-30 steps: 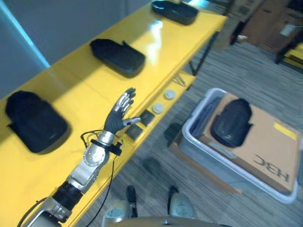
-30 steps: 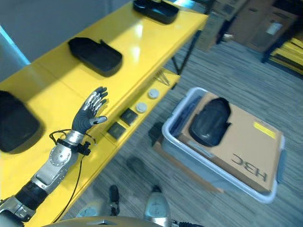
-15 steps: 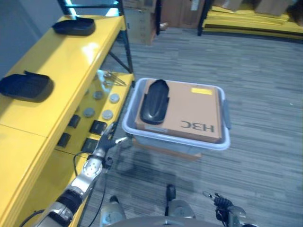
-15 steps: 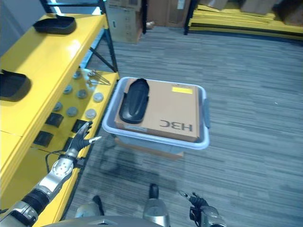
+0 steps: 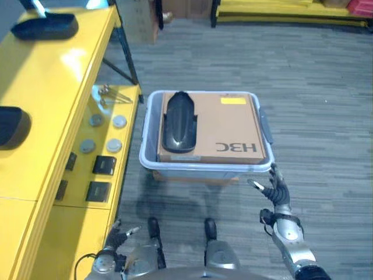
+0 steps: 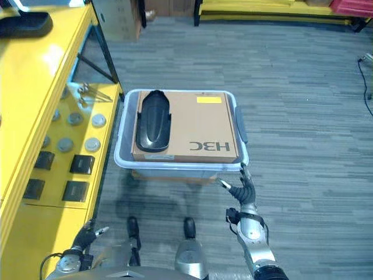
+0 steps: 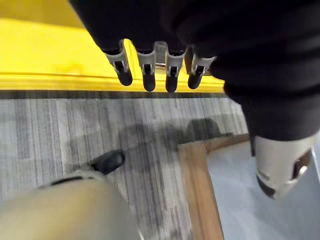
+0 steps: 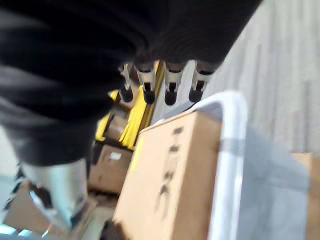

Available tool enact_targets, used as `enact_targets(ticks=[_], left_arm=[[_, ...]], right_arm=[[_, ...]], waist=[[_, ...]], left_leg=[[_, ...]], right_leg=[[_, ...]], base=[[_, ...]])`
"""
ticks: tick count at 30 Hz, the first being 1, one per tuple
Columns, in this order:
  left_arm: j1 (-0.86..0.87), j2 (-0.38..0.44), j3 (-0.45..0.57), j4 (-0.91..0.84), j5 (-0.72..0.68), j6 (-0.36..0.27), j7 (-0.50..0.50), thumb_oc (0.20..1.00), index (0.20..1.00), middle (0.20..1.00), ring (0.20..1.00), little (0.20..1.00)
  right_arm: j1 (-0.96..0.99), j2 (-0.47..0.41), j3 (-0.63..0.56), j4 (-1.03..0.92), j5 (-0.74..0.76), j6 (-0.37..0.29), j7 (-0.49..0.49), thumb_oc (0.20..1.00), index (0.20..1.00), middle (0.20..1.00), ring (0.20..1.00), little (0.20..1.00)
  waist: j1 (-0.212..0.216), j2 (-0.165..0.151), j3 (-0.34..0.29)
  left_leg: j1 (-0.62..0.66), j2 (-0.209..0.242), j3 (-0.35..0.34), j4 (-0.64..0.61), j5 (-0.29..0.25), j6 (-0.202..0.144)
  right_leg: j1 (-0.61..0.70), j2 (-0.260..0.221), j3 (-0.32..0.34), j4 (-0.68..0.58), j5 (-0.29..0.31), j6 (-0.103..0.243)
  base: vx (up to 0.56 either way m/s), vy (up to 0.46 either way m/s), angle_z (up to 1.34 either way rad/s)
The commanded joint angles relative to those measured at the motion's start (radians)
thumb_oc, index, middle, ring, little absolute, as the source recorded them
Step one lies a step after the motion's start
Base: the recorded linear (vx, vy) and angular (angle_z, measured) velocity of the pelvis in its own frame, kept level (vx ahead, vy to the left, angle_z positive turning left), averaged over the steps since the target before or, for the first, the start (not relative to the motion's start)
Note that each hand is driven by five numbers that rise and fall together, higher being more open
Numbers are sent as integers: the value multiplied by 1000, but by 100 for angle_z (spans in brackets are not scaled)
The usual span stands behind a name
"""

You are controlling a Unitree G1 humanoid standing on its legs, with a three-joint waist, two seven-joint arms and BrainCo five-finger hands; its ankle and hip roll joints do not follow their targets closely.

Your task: Move parts from the plastic box to the shelf.

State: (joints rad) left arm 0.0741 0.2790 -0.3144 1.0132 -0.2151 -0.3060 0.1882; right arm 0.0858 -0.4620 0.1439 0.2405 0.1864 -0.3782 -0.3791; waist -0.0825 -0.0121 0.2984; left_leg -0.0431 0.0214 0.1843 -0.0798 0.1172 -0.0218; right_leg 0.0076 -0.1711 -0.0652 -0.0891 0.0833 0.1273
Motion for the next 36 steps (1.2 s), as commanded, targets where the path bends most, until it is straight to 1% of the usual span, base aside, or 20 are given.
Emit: enact_targets(ticks=[1,4,5,7,9,15,16,18,19,21,22,25,26,29,30,31,32,33,35,36], left_arm=[[-44,24,-1,-14,-17,-49,-14,1000,1000,1000,1000,1000],[-82,31,-18,-28,-35,-64,-34,1000,1000,1000,1000,1000],[-107,36,-33,-36,-45,-68,-38,1000,1000,1000,1000,1000],[-136,40,-48,-45,-66,-74,-38,1000,1000,1000,1000,1000],[-192,48,-75,-63,-77,-70,-36,1000,1000,1000,1000,1000],[-259,43,-121,-50,-97,-57,-48,1000,1000,1000,1000,1000],[-267,41,-131,-43,-94,-60,-52,1000,1000,1000,1000,1000],[-275,42,-147,-39,-90,-66,-48,1000,1000,1000,1000,1000],[-282,47,-158,-46,-101,-62,-42,1000,1000,1000,1000,1000],[-290,51,-160,-46,-114,-62,-41,1000,1000,1000,1000,1000],[-293,53,-160,-48,-115,-61,-41,1000,1000,1000,1000,1000],[-300,56,-160,-53,-123,-46,-39,1000,1000,1000,1000,1000],[-301,54,-160,-50,-119,-45,-40,1000,1000,1000,1000,1000],[-310,53,-160,-45,-148,-35,-48,1000,1000,1000,1000,1000],[-310,53,-159,-47,-154,-31,-51,1000,1000,1000,1000,1000],[-310,55,-157,-47,-152,-32,-54,1000,1000,1000,1000,1000],[-312,57,-154,-50,-149,-27,-59,1000,1000,1000,1000,1000],[-317,57,-152,-50,-149,-19,-64,1000,1000,1000,1000,1000],[-317,61,-153,-59,-136,-4,-69,1000,1000,1000,1000,1000],[-315,63,-153,-63,-134,-1,-71,1000,1000,1000,1000,1000]], right_arm=[[-109,-70,-6,-5,-30,-50,-32,1000,1000,1000,1000,1000],[-219,-120,15,13,-12,-12,-69,1000,1000,1000,1000,1000],[-283,-137,26,43,-17,1,-135,1000,1000,1000,1000,1000],[-358,-150,33,90,-21,22,-186,1000,1000,1000,1000,1000],[-516,-175,63,189,-4,67,-253,1000,1000,1000,1000,1000],[-751,-233,108,360,-12,121,-298,1000,1000,1000,1000,1000],[-797,-245,129,391,-12,144,-300,1000,1000,1000,1000,1000],[-855,-266,159,437,-12,180,-290,1000,1000,1000,1000,1000],[-902,-281,192,474,4,230,-285,1000,1000,1000,1000,1000],[-924,-278,203,516,68,305,-274,1000,1000,1000,1000,1000],[-926,-275,203,535,81,309,-268,1000,1000,1000,1000,1000],[-936,-264,210,603,95,398,-207,1000,1000,1000,1000,1000],[-933,-250,217,632,98,450,-204,1000,1000,1000,1000,1000],[-928,-228,241,699,87,560,-122,1000,1000,1000,1000,1000],[-926,-220,254,721,92,608,-80,1000,1000,1000,1000,1000],[-924,-210,264,766,82,661,5,1000,1000,1000,1000,1000],[-927,-202,277,826,31,724,159,200,200,200,200,200],[-923,-189,295,893,-11,731,250,200,200,200,200,200],[-912,-174,339,946,-84,777,308,200,200,200,200,200],[-906,-173,345,961,-94,776,312,200,200,200,200,200]], waist=[[30,13,11],[63,12,28],[78,12,41],[95,14,56],[127,19,84],[179,32,130],[188,35,139],[201,38,154],[211,42,168],[217,46,177],[219,47,181],[222,52,189],[223,54,191],[224,60,192],[225,61,191],[228,62,190],[233,63,188],[239,66,185],[250,67,179],[251,67,177]], left_leg=[[-31,30,-52,81,-132,-18],[-39,17,-73,76,-140,-10],[-51,13,-83,81,-142,-8],[-67,8,-93,84,-143,-6],[-96,0,-113,85,-139,-5],[-151,-16,-149,120,-145,0],[-164,-19,-154,131,-146,0],[-178,-23,-159,142,-148,2],[-184,-25,-166,142,-147,4],[-185,-26,-168,135,-145,6],[-184,-27,-169,132,-144,6],[-174,-25,-175,110,-138,6],[-167,-24,-176,100,-136,6],[-152,-21,-174,79,-132,6],[-147,-20,-174,74,-131,5],[-143,-19,-174,72,-132,5],[-139,-19,-174,68,-131,5],[-135,-16,-176,62,-125,2],[-123,-14,-184,56,-124,2],[-121,-13,-184,55,-123,0]], right_leg=[[30,68,-49,2,-113,-39],[6,56,-67,2,-104,-36],[-3,51,-75,2,-99,-36],[-13,45,-85,2,-95,-34],[-33,37,-104,2,-88,-34],[-67,19,-133,14,-81,-35],[-73,16,-138,16,-79,-35],[-82,12,-142,24,-80,-35],[-91,10,-147,35,-82,-34],[-99,7,-150,45,-85,-31],[-101,7,-152,48,-86,-31],[-109,7,-157,57,-87,-30],[-111,5,-158,60,-87,-30],[-117,0,-163,64,-85,-28],[-116,-2,-166,63,-84,-27],[-116,-4,-169,64,-84,-26],[-114,-5,-173,63,-84,-26],[-111,-6,-180,62,-82,-28],[-99,-8,-193,56,-81,-28],[-96,-9,-197,56,-80,-27]], base=[[48,93,-5],[21,62,4],[-17,30,25],[-50,11,29],[-88,-1,28],[-45,-1,31],[-20,-5,17],[-30,-13,19],[-30,-10,20],[-17,-3,22],[-16,-8,19],[0,-2,7],[17,10,4],[0,0,0],[3,0,5],[4,-14,7],[6,-26,9],[16,-33,11],[39,-54,14],[40,-66,11]])
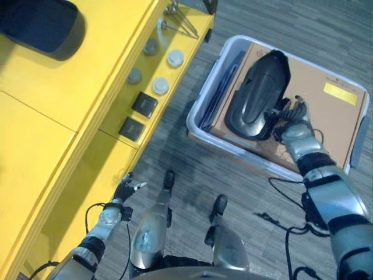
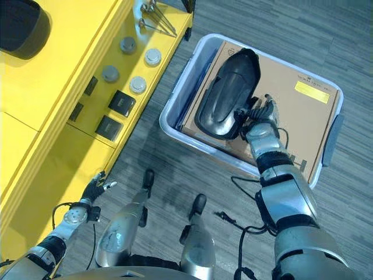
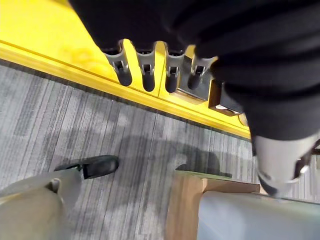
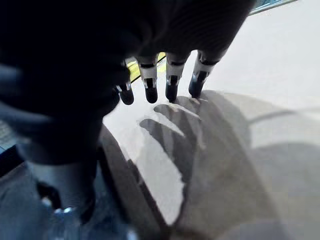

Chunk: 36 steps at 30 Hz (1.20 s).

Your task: Move parts from the plastic box to the shelf.

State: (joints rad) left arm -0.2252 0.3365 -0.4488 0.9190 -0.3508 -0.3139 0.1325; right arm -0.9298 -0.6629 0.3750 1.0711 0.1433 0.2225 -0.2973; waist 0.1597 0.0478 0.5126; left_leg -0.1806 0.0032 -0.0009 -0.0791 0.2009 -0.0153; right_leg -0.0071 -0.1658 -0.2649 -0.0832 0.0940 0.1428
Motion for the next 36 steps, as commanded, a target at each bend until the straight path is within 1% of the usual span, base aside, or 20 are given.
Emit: enact_targets(ticks=[1,5,8,10,11,13,14,15,16,17,18,20,22,23,26,27,28,30,32,36], left_arm=[[-12,10,-19,23,8,9,-17,1000,1000,1000,1000,1000],[8,29,-13,-4,32,-4,-27,1000,1000,1000,1000,1000],[18,41,-10,-28,48,-14,-25,1000,1000,1000,1000,1000],[30,58,-3,-62,54,-7,-20,1000,1000,1000,1000,1000],[41,74,7,-89,69,2,-12,1000,1000,1000,1000,1000],[49,84,13,-99,73,-9,-12,1000,1000,1000,1000,1000],[55,92,19,-110,82,-11,-14,1000,1000,1000,1000,1000],[66,105,23,-138,79,-18,-19,1000,1000,1000,1000,1000],[67,110,27,-151,76,-18,-21,1000,1000,1000,1000,1000],[73,123,35,-192,66,-17,-31,1000,1000,1000,1000,1000],[77,134,36,-221,53,-28,-41,1000,1000,1000,1000,1000],[81,149,39,-278,25,-11,-52,1000,1000,1000,1000,1000],[79,172,45,-385,-12,-7,-71,1000,1000,1000,1000,1000],[73,180,51,-452,-16,31,-69,1000,1000,1000,1000,1000],[58,182,53,-514,-26,50,-75,1000,1000,1000,1000,1000],[34,179,54,-565,-56,83,-80,1000,1000,1000,1000,1000],[23,176,56,-586,-72,103,-85,1000,1000,1000,1000,1000],[-30,156,36,-681,-91,157,-94,1000,1000,1000,1000,1000],[-52,145,25,-709,-111,181,-100,1000,1000,1000,1000,1000],[-124,85,-25,-740,-198,259,-91,1000,1000,1000,1000,1000]], right_arm=[[121,28,128,152,-51,183,226,200,200,200,200,200],[138,2,122,223,-88,246,242,200,200,200,200,200],[165,-19,95,250,-72,256,268,200,200,200,200,200],[205,-37,63,252,-68,242,273,200,200,200,200,200],[243,-51,35,249,-31,200,241,200,200,200,200,200],[263,-59,18,242,-19,168,208,200,200,200,200,200],[287,-68,-2,234,-2,135,185,200,200,200,200,200],[320,-78,-35,209,17,80,136,200,200,200,200,200],[333,-82,-49,197,12,60,121,200,200,200,200,200],[363,-95,-79,166,8,-15,73,200,200,200,200,200],[380,-103,-92,140,-8,-76,30,200,200,200,200,200],[404,-117,-110,83,-52,-113,-8,200,200,200,200,200],[445,-143,-118,-41,-138,-189,-99,200,200,200,200,200],[470,-160,-118,-143,-169,-171,-127,200,200,200,200,200],[495,-181,-120,-256,-228,-172,-172,200,200,200,200,200],[504,-205,-125,-358,-301,-169,-202,200,200,200,200,200],[506,-212,-129,-399,-320,-162,-210,200,200,200,200,200],[502,-235,-140,-586,-438,-158,-295,200,200,200,200,200],[494,-246,-145,-637,-482,-175,-312,200,200,200,200,200],[439,-264,-120,-735,-534,-218,-354,200,200,200,200,200]], waist=[[15,8,-42],[33,7,-72],[36,2,-90],[36,-5,-110],[35,-13,-131],[33,-20,-145],[30,-26,-162],[24,-36,-186],[20,-39,-196],[12,-49,-220],[7,-55,-234],[-3,-61,-254],[-22,-69,-282],[-36,-74,-300],[-53,-79,-319],[-71,-82,-333],[-77,-83,-338],[-106,-86,-358],[-116,-88,-365],[-136,-90,-383]], left_leg=[[22,7,-2,51,-204,-7],[48,12,-11,33,-199,-10],[68,16,-12,21,-197,-14],[88,20,-12,11,-196,-17],[105,25,-7,4,-196,-21],[116,29,-4,1,-196,-23],[129,33,1,-4,-196,-26],[147,38,7,-8,-198,-29],[152,39,9,-8,-199,-30],[167,45,16,-8,-203,-34],[176,48,22,-8,-206,-36],[188,54,31,-8,-209,-39],[211,61,48,-8,-216,-44],[215,65,56,-8,-215,-45],[225,69,66,-8,-217,-47],[238,72,77,-8,-221,-47],[243,73,81,-8,-222,-46],[262,78,97,-8,-231,-44],[267,79,102,-8,-235,-44],[280,85,113,-8,-240,-43]], right_leg=[[-77,-17,-6,48,-88,-42],[-52,-19,-35,35,-83,-38],[-35,-17,-44,28,-81,-36],[-15,-16,-51,18,-78,-33],[1,-14,-57,13,-76,-30],[12,-11,-57,9,-75,-29],[23,-10,-59,6,-76,-28],[38,-6,-57,2,-76,-26],[43,-5,-55,0,-76,-26],[57,-1,-50,-4,-76,-24],[65,1,-47,-4,-79,-25],[74,4,-39,-4,-80,-24],[90,11,-25,-4,-83,-23],[93,12,-21,-4,-82,-23],[101,16,-12,-4,-83,-24],[112,21,-1,-4,-88,-27],[116,23,2,-4,-89,-27],[132,30,21,-4,-98,-28],[136,33,27,-4,-101,-28],[148,37,31,-4,-110,-28]], base=[[22,-57,13],[11,-71,14],[17,-53,11],[48,-78,12],[57,-89,13],[44,-66,7],[77,-80,0],[94,-76,-4],[92,-87,-4],[57,-73,-5],[50,-77,-5],[18,-46,-11],[-2,-49,-22],[5,-34,-24],[2,-27,-17],[-1,-20,-21],[-7,-26,-27],[-16,-32,-34],[-21,-20,-17],[-20,-11,-9]])
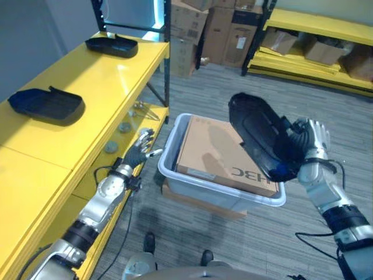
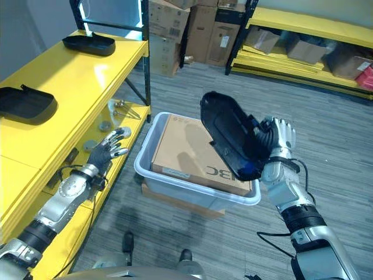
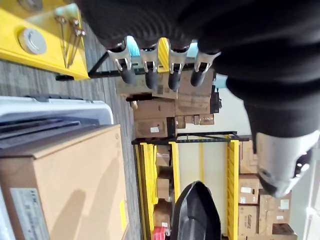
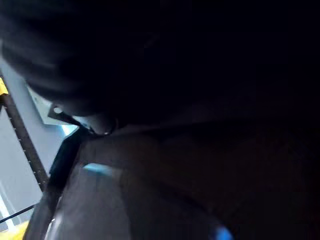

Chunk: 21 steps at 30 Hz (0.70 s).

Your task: Move parts from the plastic box to the shelf.

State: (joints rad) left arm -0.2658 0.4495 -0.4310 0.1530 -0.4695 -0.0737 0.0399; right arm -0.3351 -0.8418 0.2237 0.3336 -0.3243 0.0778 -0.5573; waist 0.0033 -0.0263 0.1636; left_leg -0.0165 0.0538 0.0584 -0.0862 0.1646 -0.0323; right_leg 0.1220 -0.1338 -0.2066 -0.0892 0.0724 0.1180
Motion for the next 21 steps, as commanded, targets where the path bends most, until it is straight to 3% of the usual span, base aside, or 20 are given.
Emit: enact_targets(ticks=[1,4,8,16,21], left_arm=[[-94,-39,-50,25,-92,26,12,1000,1000,1000,1000,1000],[-148,-104,-78,27,-191,76,56,1000,1000,1000,1000,1000],[-197,-174,-102,58,-205,75,78,1000,1000,1000,1000,1000],[-245,-202,-115,56,-207,110,78,1000,1000,1000,1000,1000],[-266,-222,-116,63,-250,95,49,1000,1000,1000,1000,1000]], right_arm=[[-167,-85,38,-10,-73,-78,-100,200,200,200,200,200],[-229,-73,68,-64,-95,-104,-120,200,200,200,200,200],[-292,-31,102,-126,-113,-130,-136,200,200,200,200,200],[-329,61,155,-194,-95,-180,-147,200,200,200,200,200],[-336,116,188,-208,-83,-207,-118,200,200,200,200,200]], waist=[[18,-17,-36],[3,-18,-46],[-11,-18,-54],[-14,-7,-52],[-11,-3,-53]], left_leg=[[117,34,55,-1,-204,-26],[124,36,60,-1,-209,-25],[131,35,63,-1,-216,-21],[138,33,59,-1,-223,-18],[139,29,54,-1,-226,-16]], right_leg=[[20,6,-26,2,-90,-3],[25,9,-20,2,-97,-3],[29,11,-10,2,-102,-3],[32,10,-4,2,-107,-1],[32,7,-4,2,-106,2]], base=[[-9,-4,-6],[-16,-4,-11],[-8,-6,-12],[-2,-1,-2],[0,0,0]])
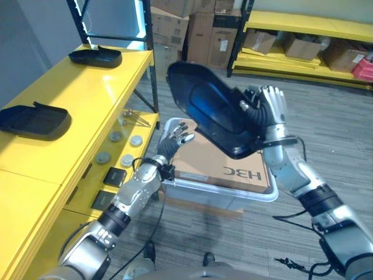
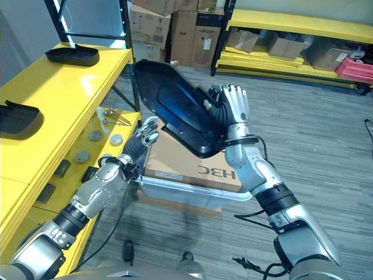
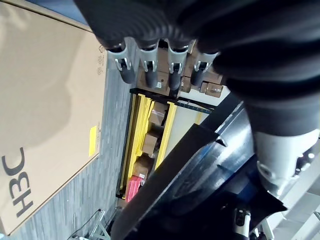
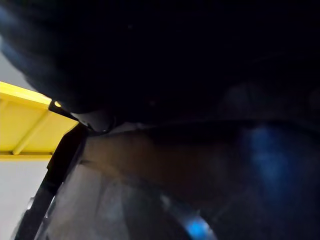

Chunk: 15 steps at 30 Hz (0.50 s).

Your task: Move parts from the plastic box to the shelf.

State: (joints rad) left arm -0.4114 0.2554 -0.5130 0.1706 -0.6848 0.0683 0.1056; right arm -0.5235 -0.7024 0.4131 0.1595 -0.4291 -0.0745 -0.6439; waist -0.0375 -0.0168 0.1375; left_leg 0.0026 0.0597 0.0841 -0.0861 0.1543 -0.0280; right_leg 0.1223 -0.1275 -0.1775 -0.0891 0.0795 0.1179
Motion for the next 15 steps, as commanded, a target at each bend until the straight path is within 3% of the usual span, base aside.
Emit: enact_targets(ticks=[1,5,7,15], left_arm=[[-123,-32,-36,41,-34,-48,-16,1000,1000,1000,1000,1000],[-137,-47,-46,32,-74,-63,-22,1000,1000,1000,1000,1000],[-141,-56,-43,20,-110,-37,-13,1000,1000,1000,1000,1000],[-146,-73,-36,28,-179,-87,-82,1000,1000,1000,1000,1000]], right_arm=[[-147,-14,7,-31,28,-63,-33,200,200,200,200,200],[-147,38,40,-19,60,-103,-40,200,200,200,200,200],[-144,66,48,-20,81,-126,-39,200,200,200,200,200],[-140,113,61,-64,163,-240,63,200,200,200,200,200]], waist=[[30,-12,-27],[33,-10,-25],[34,-10,-25],[35,-10,-22]], left_leg=[[120,23,27,-1,-216,-20],[121,22,24,-1,-216,-19],[122,21,21,-1,-216,-19],[123,20,22,-1,-218,-18]], right_leg=[[32,0,-33,2,-113,2],[32,-1,-34,2,-111,1],[33,-2,-33,2,-112,2],[32,-3,-37,2,-110,0]], base=[[0,0,0],[0,0,0],[0,0,0],[0,0,0]])
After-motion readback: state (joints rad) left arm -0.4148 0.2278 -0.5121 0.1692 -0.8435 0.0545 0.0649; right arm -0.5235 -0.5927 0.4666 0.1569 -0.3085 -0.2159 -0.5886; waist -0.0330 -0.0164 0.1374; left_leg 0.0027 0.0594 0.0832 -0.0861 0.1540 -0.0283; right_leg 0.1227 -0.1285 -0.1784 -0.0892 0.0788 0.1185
